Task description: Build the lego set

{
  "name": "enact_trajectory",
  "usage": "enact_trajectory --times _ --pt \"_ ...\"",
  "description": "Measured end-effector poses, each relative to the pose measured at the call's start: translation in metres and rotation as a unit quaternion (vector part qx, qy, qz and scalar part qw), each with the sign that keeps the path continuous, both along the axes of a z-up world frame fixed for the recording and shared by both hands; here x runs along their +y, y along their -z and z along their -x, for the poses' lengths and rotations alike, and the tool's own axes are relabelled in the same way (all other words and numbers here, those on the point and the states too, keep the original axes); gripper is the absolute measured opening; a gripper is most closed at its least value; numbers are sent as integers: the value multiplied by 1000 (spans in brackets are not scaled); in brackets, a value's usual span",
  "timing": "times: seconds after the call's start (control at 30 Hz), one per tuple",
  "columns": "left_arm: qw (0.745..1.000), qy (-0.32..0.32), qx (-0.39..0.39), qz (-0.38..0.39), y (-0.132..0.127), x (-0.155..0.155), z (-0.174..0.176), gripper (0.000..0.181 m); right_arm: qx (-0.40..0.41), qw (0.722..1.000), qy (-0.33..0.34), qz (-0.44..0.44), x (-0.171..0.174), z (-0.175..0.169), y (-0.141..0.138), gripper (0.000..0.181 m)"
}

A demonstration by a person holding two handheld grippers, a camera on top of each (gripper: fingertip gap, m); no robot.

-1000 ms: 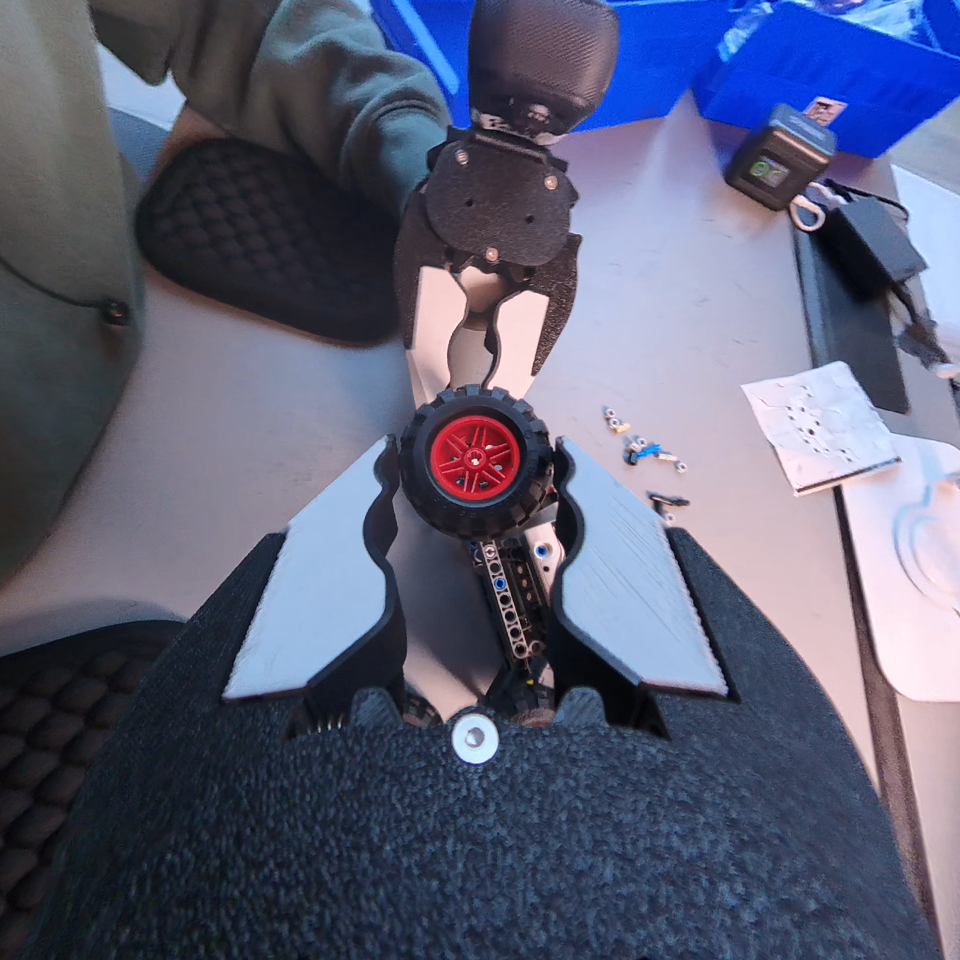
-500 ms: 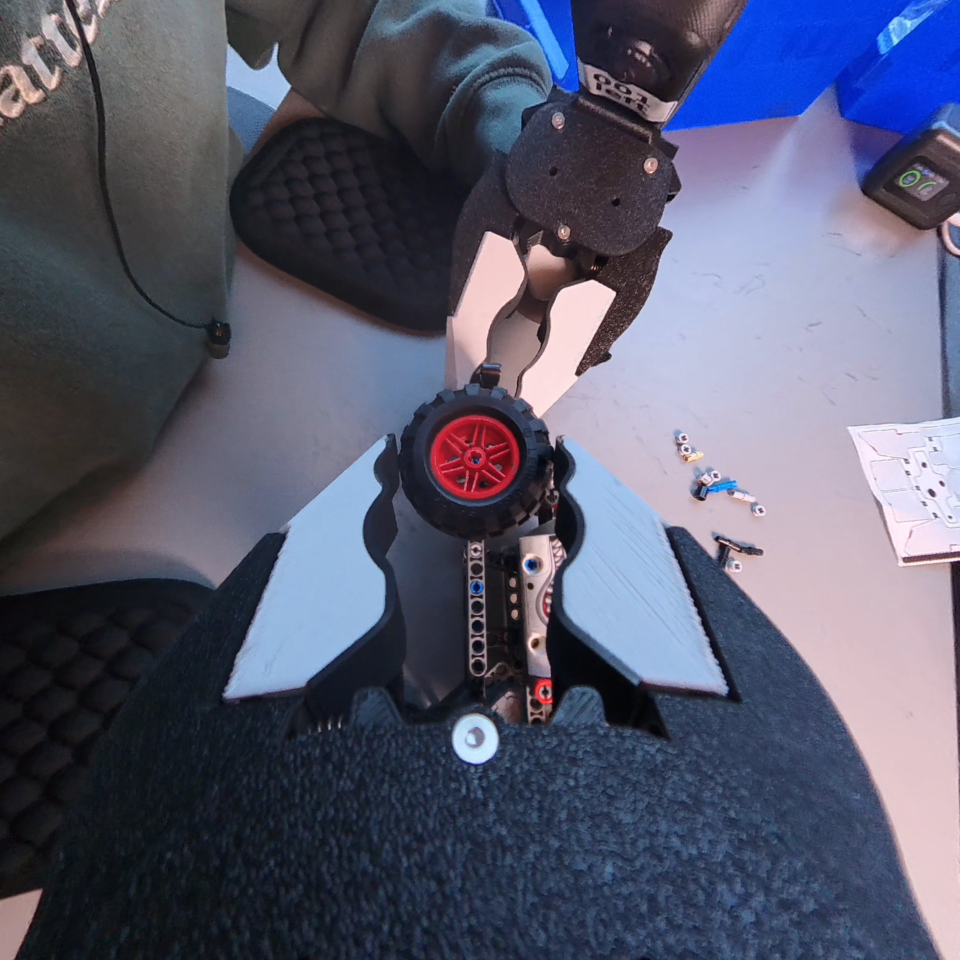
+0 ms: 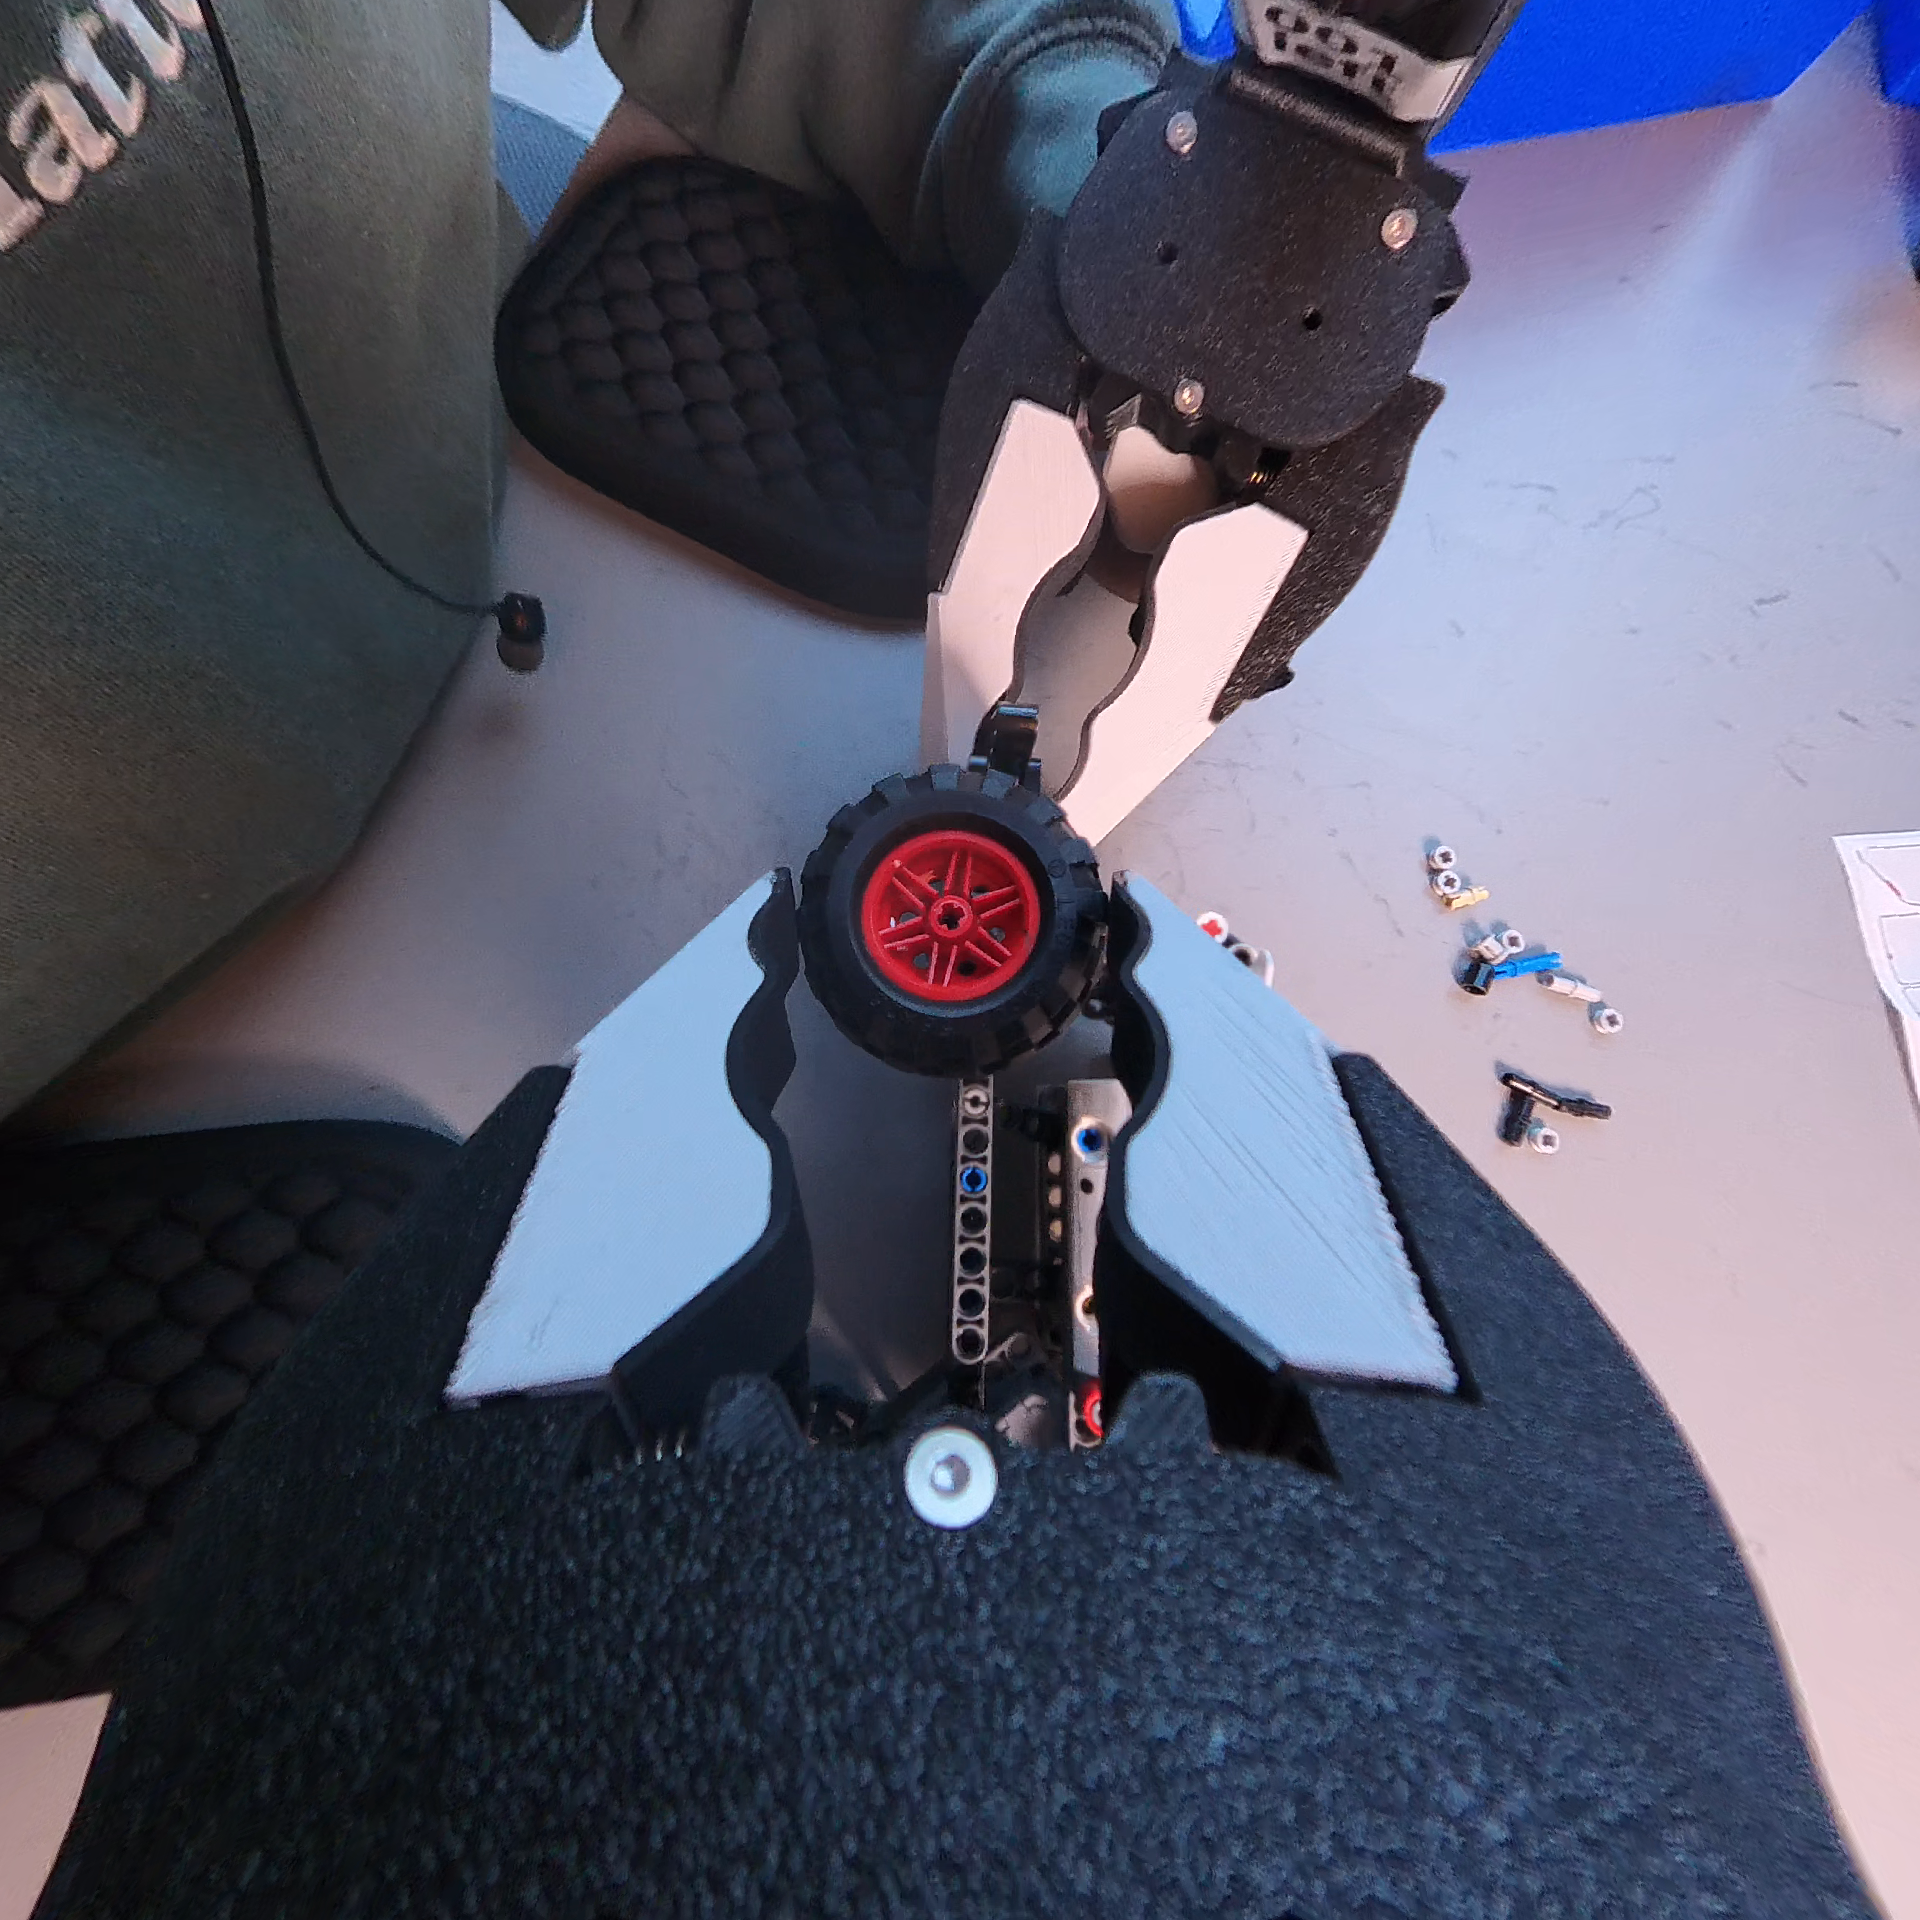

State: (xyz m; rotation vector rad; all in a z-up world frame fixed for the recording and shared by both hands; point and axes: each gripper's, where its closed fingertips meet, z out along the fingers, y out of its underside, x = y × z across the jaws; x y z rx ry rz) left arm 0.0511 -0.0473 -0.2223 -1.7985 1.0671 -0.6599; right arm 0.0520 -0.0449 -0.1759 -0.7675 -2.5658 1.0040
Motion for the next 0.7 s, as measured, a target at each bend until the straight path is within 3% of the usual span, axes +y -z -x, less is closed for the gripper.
enact_trajectory --times 0.7 --pt "1000 -1 -3 1 0 0 1 13 -18 1000 -16 -10 -1 -1 3 59"
